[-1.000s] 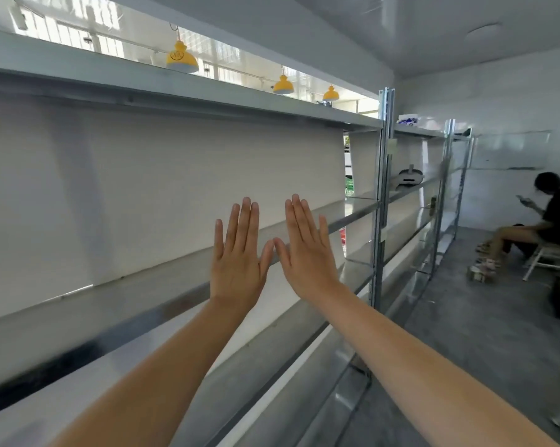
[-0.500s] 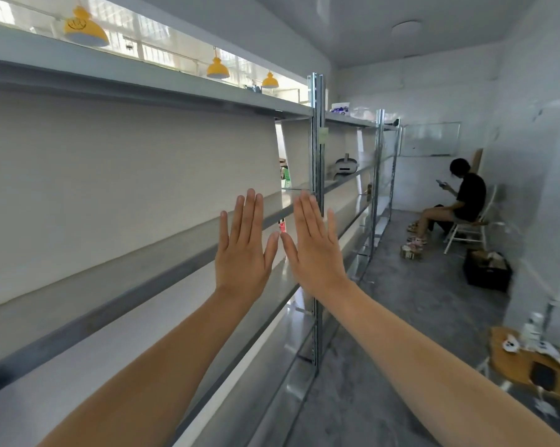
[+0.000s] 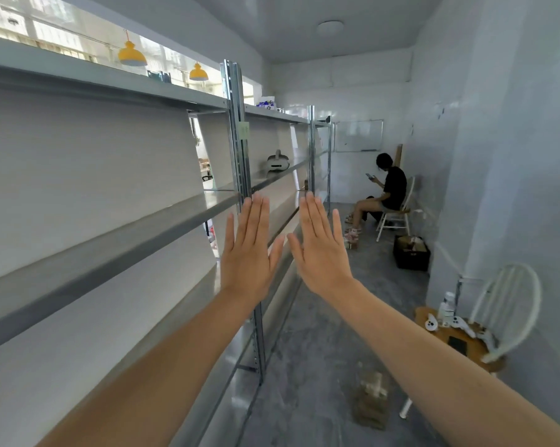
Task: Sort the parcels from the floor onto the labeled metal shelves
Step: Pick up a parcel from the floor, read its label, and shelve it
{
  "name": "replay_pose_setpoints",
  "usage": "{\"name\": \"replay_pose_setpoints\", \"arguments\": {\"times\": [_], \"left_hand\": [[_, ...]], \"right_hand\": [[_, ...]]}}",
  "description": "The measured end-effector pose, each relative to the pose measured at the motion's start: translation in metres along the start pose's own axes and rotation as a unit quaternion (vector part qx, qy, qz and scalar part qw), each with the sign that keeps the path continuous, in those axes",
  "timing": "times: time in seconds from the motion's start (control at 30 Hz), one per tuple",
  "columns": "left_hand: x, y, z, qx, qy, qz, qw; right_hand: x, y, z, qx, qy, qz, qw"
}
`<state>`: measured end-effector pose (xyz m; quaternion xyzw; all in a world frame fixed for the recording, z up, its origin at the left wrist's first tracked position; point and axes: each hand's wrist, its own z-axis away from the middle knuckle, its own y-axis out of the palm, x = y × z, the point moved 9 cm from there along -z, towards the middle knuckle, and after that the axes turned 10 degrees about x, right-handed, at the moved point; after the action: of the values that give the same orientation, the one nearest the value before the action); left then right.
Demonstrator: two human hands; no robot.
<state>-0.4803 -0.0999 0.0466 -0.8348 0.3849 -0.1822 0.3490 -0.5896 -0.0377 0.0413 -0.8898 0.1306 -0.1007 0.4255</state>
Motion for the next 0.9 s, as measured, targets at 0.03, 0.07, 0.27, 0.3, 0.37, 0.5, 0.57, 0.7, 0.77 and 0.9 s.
{"name": "replay_pose_setpoints", "arguments": {"times": [0.03, 0.07, 0.27, 0.3, 0.37, 0.5, 0.57, 0.7, 0.77, 0.9], "left_hand": [[-0.009, 0.006, -0.004, -0.003, 0.006, 0.005, 1.0], [-0.018, 0.011, -0.008, -0.005, 0.01, 0.01, 1.0], [-0.06, 0.046, -0.019, 0.026, 0.039, 0.056, 0.997], [-0.065, 0.05, -0.021, 0.03, 0.043, 0.065, 0.997], [-0.075, 0.057, -0.024, 0.033, 0.048, 0.085, 0.995], [-0.093, 0.072, -0.027, 0.037, 0.062, 0.093, 0.993], [-0.099, 0.08, -0.03, 0.04, 0.069, 0.102, 0.992], [-0.11, 0.101, -0.038, 0.053, 0.088, 0.137, 0.985], [-0.114, 0.11, -0.044, 0.055, 0.094, 0.145, 0.983], [-0.115, 0.129, -0.063, 0.052, 0.101, 0.162, 0.98]], "right_hand": [[-0.011, 0.002, 0.0, 0.0, 0.005, 0.004, 1.0], [-0.022, 0.003, 0.001, 0.0, 0.012, 0.007, 1.0], [-0.07, 0.01, 0.014, 0.009, 0.053, 0.032, 0.998], [-0.076, 0.01, 0.015, 0.012, 0.054, 0.033, 0.998], [-0.087, 0.009, 0.017, 0.012, 0.061, 0.039, 0.997], [-0.103, 0.012, 0.023, 0.015, 0.082, 0.047, 0.995], [-0.111, 0.016, 0.025, 0.015, 0.089, 0.055, 0.994], [-0.129, 0.026, 0.027, 0.02, 0.113, 0.074, 0.991], [-0.138, 0.031, 0.026, 0.026, 0.125, 0.081, 0.988], [-0.151, 0.041, 0.012, 0.035, 0.141, 0.102, 0.984]]}}
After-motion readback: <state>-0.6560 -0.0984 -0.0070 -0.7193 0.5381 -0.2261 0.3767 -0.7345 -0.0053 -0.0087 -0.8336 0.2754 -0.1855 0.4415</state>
